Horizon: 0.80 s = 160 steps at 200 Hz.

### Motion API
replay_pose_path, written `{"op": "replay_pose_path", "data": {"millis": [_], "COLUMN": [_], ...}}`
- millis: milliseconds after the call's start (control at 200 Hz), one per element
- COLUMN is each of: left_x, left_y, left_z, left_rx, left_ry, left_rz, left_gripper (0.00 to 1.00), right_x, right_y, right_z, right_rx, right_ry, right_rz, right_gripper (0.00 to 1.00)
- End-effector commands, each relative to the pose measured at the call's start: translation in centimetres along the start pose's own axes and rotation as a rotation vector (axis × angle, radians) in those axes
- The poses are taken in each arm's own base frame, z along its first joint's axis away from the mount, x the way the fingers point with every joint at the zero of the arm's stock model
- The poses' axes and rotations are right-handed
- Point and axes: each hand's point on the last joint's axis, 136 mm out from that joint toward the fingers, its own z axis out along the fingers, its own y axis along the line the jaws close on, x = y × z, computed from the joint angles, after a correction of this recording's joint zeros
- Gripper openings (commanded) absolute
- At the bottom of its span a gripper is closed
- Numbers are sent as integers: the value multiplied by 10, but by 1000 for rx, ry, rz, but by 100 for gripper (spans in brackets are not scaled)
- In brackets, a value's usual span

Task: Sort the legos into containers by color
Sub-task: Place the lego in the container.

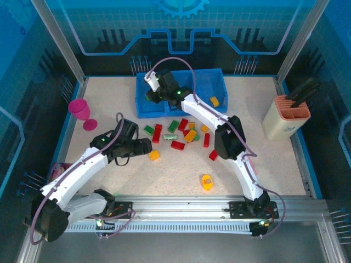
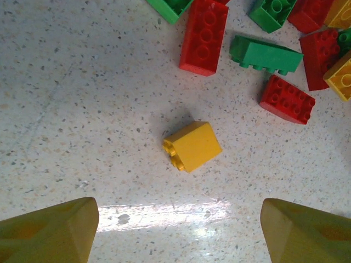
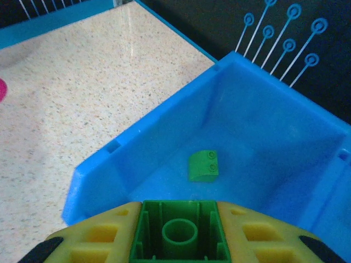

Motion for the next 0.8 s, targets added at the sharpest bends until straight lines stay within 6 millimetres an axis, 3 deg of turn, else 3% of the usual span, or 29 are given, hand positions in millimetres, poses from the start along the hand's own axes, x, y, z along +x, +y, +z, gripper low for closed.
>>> {"op": "replay_pose_path", "data": {"millis": [0, 150, 390, 525, 796], "left_x": [1, 7, 23, 29, 24], "left_y": [-9, -5, -6, -5, -10], "left_z": [1, 8, 32, 46, 70], "left_rx": [29, 0, -49, -87, -119], "left_ry": [2, 21, 84, 107, 106], "left_rz": [-19, -25, -17, -20, -28], "left_gripper": [79, 79, 80, 80, 81], "right_x": [4, 21, 31, 20, -19], "right_y": [3, 2, 3, 5, 13], "right_z": [22, 42, 46, 34, -13], "right_rx": [13, 37, 40, 25, -35], "right_ry": [-15, 8, 32, 7, -80], "right_rz": [-52, -79, -103, -112, -127], "right_gripper": [25, 24, 34, 40, 58]}}
